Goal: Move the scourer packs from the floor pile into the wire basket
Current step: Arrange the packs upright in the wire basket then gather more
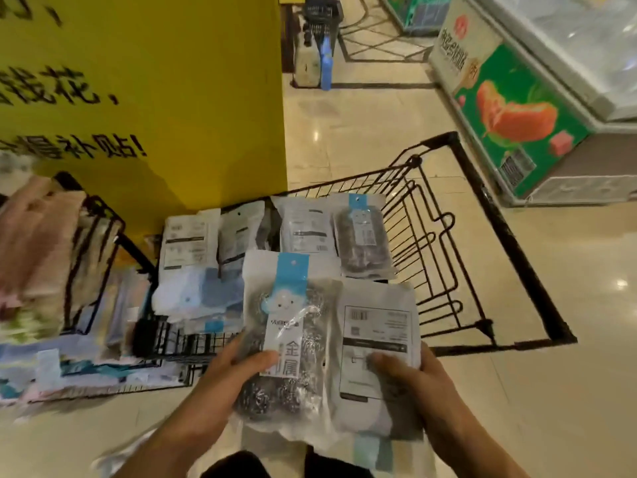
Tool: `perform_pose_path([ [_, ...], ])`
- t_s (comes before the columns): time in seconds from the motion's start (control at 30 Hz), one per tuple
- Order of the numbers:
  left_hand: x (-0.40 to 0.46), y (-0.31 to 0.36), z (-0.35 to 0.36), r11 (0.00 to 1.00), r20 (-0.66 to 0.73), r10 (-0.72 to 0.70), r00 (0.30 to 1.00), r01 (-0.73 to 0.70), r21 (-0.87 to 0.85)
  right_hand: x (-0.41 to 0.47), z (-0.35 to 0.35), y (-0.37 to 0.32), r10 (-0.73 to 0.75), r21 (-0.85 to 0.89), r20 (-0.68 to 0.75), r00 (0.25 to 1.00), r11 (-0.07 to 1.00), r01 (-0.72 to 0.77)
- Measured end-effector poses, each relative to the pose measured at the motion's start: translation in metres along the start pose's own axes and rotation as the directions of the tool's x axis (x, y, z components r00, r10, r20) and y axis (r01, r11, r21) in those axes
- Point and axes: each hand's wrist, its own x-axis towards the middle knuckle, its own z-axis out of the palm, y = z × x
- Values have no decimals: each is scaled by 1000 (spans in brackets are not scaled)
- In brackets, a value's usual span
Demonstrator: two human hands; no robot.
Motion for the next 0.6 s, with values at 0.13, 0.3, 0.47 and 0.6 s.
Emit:
perform_pose_path([
  [0.13,51,29,22,1000,-88,6,996,-7,-14,57,-10,-50,-37,-83,9,999,996,37],
  [0.3,110,79,44,999,-93,9,996,-12,-31,123,-8,-111,-83,-123,83,993,988,92],
  [0.47,169,125,46,999,-46,-14,999,17,51,195,2,-146,-56,-68,34,998,996,59],
  [0.6,212,154,56,994,-53,-83,995,86,66,237,17,-173,-4,-13,-25,1000,1000,4],
])
